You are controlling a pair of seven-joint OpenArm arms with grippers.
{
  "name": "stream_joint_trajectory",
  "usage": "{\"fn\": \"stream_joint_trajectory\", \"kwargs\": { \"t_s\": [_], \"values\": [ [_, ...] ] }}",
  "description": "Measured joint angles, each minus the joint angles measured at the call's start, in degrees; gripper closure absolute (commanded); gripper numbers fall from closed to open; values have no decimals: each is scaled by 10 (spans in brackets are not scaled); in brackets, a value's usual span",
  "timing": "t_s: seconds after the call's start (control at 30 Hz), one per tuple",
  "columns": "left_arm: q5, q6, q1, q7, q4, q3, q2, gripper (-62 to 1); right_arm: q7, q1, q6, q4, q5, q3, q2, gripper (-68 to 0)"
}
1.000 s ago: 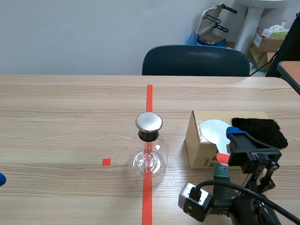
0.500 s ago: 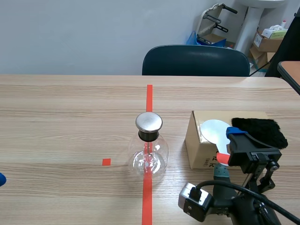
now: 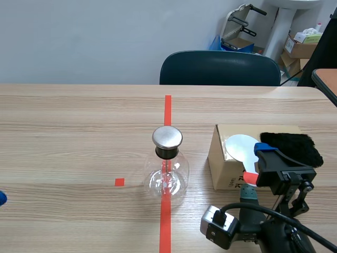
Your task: Do the electroscope experiment
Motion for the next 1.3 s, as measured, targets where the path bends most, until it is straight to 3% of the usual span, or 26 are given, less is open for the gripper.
{"fn": "stream_joint_trajectory", "kwargs": {
  "t_s": [0.07, 0.2, 0.37, 0.5, 0.73, 0.93, 1.13, 1.2, 1.3],
  "values": [
    [-28, 0, 0, 0, 0, 0, 1, -392, 0, 0, 0, 0, 0, 0, 0, -679],
    [-52, 0, 0, 16, -13, -16, 25, -392, 0, 0, 2, 0, 0, 0, 0, -679],
    [-74, -27, 7, 80, -56, -89, 80, -392, -2, 0, 2, 0, 0, 0, 0, -679],
    [-77, -28, 59, 87, -73, -213, 111, -392, 0, -1, 2, 0, 15, -4, 0, -679],
    [-64, -28, 143, 200, -72, -451, 191, -392, 12, -65, 11, 36, 131, -50, 7, -679],
    [-1, -29, 191, 245, -52, -577, 287, -392, 56, -156, 87, 170, 300, -83, 56, -679],
    [72, -29, 242, 260, 28, -677, 400, -392, 61, -201, 218, 335, 486, -79, 123, -679],
    [105, -29, 265, 277, 72, -696, 432, -392, 70, -202, 265, 378, 560, -63, 152, -679],
    [122, -29, 317, 286, 145, -711, 467, -387, 80, -188, 336, 427, 670, -19, 189, -679]
  ]
}}
